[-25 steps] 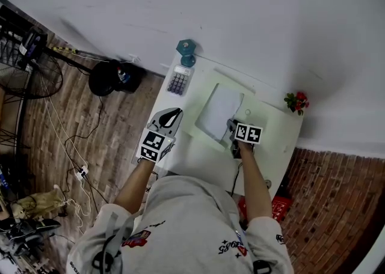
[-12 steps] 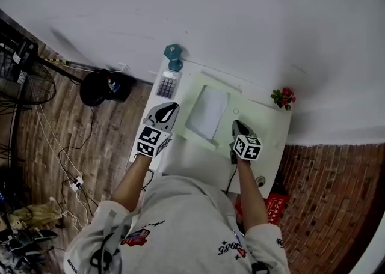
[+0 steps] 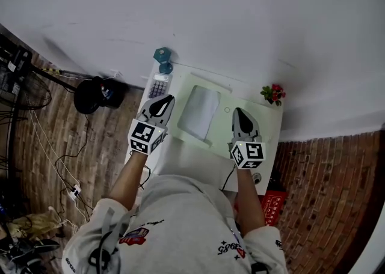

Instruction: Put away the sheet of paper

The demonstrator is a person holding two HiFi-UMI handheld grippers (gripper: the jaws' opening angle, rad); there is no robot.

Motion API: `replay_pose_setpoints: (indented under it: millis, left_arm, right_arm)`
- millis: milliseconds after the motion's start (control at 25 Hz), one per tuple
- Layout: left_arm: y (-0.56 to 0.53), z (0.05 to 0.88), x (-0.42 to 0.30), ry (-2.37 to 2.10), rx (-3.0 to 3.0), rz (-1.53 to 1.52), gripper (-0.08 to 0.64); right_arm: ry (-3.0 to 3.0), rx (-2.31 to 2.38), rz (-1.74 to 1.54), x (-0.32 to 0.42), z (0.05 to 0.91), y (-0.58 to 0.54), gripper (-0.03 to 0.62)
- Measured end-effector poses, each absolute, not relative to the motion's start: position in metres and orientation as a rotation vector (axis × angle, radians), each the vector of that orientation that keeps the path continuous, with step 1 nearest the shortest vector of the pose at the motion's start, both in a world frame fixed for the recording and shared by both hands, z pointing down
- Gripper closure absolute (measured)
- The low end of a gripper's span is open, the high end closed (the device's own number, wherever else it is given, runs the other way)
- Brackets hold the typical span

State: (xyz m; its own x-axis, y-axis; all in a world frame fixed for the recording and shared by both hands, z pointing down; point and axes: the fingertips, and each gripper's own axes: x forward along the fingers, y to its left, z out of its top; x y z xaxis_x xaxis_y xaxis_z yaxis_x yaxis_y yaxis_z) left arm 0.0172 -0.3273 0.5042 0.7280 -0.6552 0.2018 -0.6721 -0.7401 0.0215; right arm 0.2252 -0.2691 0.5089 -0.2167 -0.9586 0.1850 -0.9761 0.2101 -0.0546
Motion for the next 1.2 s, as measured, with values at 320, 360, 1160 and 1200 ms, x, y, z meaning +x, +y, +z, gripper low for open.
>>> replay_pose_setpoints:
  millis: [320, 360, 1160, 1200]
  left_arm:
    - [-0.323, 0.491, 0.020, -1.092, 2.862, 0.246, 0.526]
    - [-0.323, 0.492, 0.020, -1.091, 2.864, 0.244, 0.526]
    - [-0.316, 0.508, 0.014, -1.071, 2.833, 0.270, 0.526]
    - [-0.315, 0.510, 0.014, -1.069, 2.830, 0.277, 0.526]
  right_arm:
    - [-2.394, 1.920, 0.017, 0.215, 0.455, -0.255, 0.584]
    - [-2.395, 1.923, 0.009, 0.215, 0.454, -0.254, 0.584]
    - [-2.350, 1.952, 0.107, 0.216, 0.479, -0.240, 0.588]
    - [-2.349, 1.952, 0.107, 0.216, 0.479, -0.240, 0.588]
